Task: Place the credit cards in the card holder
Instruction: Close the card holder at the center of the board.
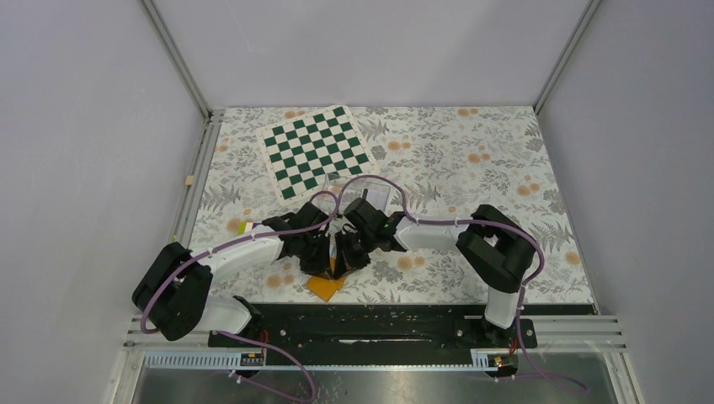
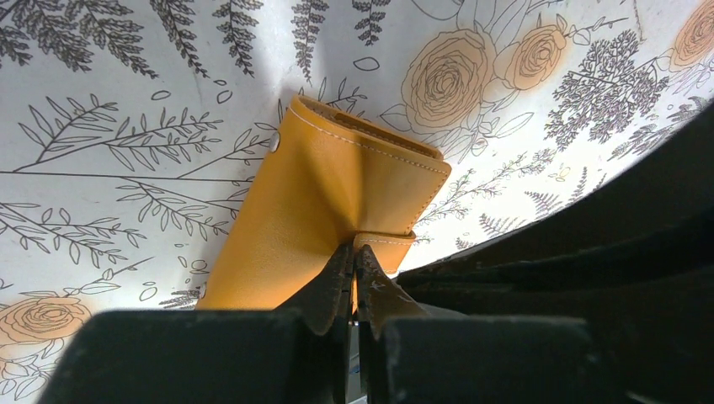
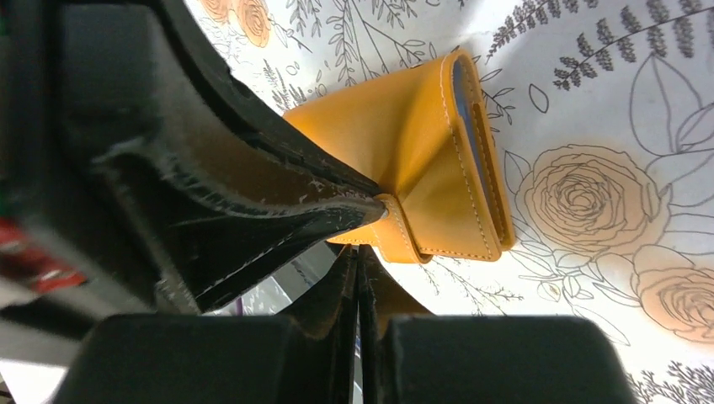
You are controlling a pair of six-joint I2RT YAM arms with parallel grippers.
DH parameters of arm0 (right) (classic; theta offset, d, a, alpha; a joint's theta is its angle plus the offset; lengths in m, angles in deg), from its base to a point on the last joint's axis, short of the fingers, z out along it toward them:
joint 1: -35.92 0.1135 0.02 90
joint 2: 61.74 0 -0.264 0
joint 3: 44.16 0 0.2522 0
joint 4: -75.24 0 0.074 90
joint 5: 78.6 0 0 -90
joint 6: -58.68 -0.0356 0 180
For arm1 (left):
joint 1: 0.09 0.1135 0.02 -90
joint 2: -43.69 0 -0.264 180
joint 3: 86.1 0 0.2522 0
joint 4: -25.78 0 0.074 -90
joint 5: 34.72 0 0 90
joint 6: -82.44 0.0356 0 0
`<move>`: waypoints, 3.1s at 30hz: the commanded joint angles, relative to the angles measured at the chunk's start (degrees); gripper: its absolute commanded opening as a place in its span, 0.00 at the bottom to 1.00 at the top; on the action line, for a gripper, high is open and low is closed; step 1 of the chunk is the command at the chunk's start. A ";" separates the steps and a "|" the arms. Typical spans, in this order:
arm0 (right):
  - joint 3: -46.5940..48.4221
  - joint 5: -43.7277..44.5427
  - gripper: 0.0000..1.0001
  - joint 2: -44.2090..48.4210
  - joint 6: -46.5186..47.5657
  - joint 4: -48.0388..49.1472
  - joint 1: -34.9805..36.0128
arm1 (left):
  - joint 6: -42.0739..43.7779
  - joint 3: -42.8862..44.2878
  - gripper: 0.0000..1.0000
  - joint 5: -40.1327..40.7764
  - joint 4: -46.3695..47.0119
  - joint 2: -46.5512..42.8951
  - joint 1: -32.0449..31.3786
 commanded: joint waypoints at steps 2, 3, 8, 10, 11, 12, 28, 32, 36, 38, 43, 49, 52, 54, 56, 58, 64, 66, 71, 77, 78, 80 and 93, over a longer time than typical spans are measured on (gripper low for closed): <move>2.27 0.45 0.00 -3.16 0.08 -0.09 1.33 | 2.10 -1.86 0.00 5.52 0.39 2.25 0.29; 2.64 0.82 0.00 -3.71 0.34 -0.82 1.38 | 2.13 -1.81 0.00 5.47 0.45 2.10 0.23; 3.53 2.94 0.00 -6.31 1.45 -3.75 1.83 | 2.30 -0.72 0.05 5.74 -0.64 1.35 0.39; 4.00 3.92 0.00 -6.97 1.67 -5.24 1.87 | 2.44 -0.11 0.15 5.50 -1.04 0.70 0.38; 4.36 4.55 0.00 -7.21 1.92 -6.28 1.86 | 2.48 0.21 0.21 5.17 -1.18 0.23 0.32; 4.49 5.26 0.00 -7.45 2.18 -7.02 1.90 | 2.49 0.52 0.26 4.77 -1.23 -0.37 0.39; 4.20 6.62 0.00 -4.33 2.93 -8.61 1.98 | 4.94 1.56 0.54 -3.52 -2.01 -8.65 7.70; 2.50 7.59 0.04 0.31 2.09 -7.00 1.86 | 7.44 1.82 0.60 -2.79 -3.91 -10.29 12.14; 3.32 6.87 0.08 0.89 1.23 -7.10 1.54 | 7.56 1.84 0.62 -5.45 -3.70 -5.86 15.70; 3.49 6.38 0.09 0.38 0.73 -7.10 1.36 | 7.24 1.90 0.62 -5.99 -3.57 -3.90 16.96; 4.07 5.27 0.14 -0.83 -0.55 -7.05 0.45 | 5.55 -1.03 0.57 -8.81 -1.09 -1.50 17.77; 5.67 3.57 0.16 -3.03 -1.43 -7.56 -1.04 | -3.30 -9.87 0.38 -15.06 7.27 -3.83 17.74; 5.86 3.45 0.17 -3.51 -1.27 -7.71 -1.76 | -6.44 -12.75 0.35 -15.55 7.96 -7.71 17.67; 5.97 3.21 0.17 -3.53 -1.12 -7.71 -2.20 | -7.92 -14.35 0.33 -16.31 8.17 -9.72 17.48; 5.97 2.82 0.17 -3.31 -1.03 -7.74 -2.71 | -8.85 -15.36 0.34 -16.03 8.16 -11.76 17.21; 5.78 3.28 0.17 -2.63 -0.68 -8.31 -2.88 | -9.15 -15.24 0.35 -14.75 7.15 -14.04 17.04; 4.83 3.45 0.17 -0.51 -0.03 -8.64 -2.88 | -5.92 -9.08 0.37 -12.35 1.56 -18.12 15.87; 4.64 2.45 0.17 -0.75 -0.29 -7.20 -2.88 | -5.67 -8.05 0.35 -13.04 1.64 -17.79 14.86; 5.03 1.17 0.15 -2.76 -0.70 -6.58 -2.85 | -6.28 -8.55 0.34 -17.07 6.34 -13.79 11.29; 4.18 1.42 0.14 -4.00 -0.45 -6.82 -2.85 | -8.06 -9.70 0.34 -17.39 11.17 -9.05 8.95; 4.05 1.54 0.14 -4.07 -0.37 -7.01 -2.86 | -8.27 -9.73 0.34 -17.36 11.78 -8.58 8.81; 3.79 1.65 0.14 -4.25 -0.23 -7.15 -2.83 | -8.54 -9.69 0.32 -17.18 12.72 -7.70 8.67; 3.67 1.91 0.13 -4.60 -0.20 -7.40 -2.79 | -7.30 -8.44 0.16 -18.74 13.42 -3.24 7.83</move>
